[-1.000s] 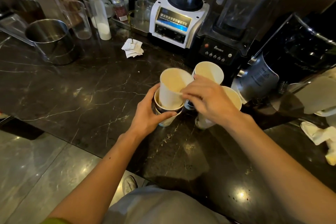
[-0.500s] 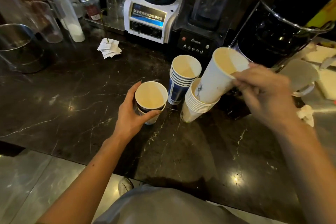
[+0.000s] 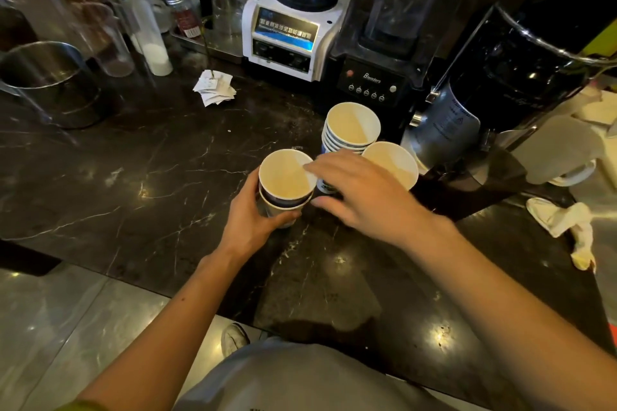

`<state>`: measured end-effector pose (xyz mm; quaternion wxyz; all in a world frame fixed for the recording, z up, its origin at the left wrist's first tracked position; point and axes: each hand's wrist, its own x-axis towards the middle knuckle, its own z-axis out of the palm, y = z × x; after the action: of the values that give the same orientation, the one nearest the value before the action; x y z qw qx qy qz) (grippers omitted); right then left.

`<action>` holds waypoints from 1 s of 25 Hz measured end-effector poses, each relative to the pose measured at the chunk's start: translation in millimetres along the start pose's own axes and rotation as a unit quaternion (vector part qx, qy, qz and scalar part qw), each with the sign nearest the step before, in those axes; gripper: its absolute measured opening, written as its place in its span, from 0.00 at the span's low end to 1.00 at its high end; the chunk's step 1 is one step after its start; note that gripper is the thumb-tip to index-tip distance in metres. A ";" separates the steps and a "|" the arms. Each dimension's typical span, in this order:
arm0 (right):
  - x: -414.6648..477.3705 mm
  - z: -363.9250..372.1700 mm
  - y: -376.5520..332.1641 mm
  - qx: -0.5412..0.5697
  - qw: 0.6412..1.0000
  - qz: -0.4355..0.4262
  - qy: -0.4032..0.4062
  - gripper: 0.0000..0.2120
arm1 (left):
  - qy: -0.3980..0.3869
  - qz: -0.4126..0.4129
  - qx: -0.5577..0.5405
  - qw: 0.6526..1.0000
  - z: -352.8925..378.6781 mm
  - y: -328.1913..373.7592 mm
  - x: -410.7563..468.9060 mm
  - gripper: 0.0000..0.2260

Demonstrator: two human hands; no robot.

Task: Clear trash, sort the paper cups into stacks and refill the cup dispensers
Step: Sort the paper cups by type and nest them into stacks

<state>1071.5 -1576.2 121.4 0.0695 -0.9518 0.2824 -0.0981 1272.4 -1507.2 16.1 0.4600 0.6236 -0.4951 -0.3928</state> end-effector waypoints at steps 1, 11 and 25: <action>12.2 11.4 -3.5 -0.006 0.999 -0.017 -0.041 0.18 | -0.001 0.000 -0.001 1.000 0.4 0.1 0.7 0.41; 18.3 -104.7 20.5 0.100 0.947 0.091 0.292 0.09 | -0.026 -0.012 0.021 0.999 0.3 -3.2 3.2 0.40; 15.6 -15.0 47.0 0.015 0.989 0.146 -0.031 0.20 | -0.020 -0.018 0.014 1.000 -3.8 -0.7 0.4 0.41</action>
<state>1056.2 -1625.0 129.4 0.1063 -0.9018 0.4144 -0.0615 1276.2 -1506.8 16.5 0.4338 0.6310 -0.4986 -0.4063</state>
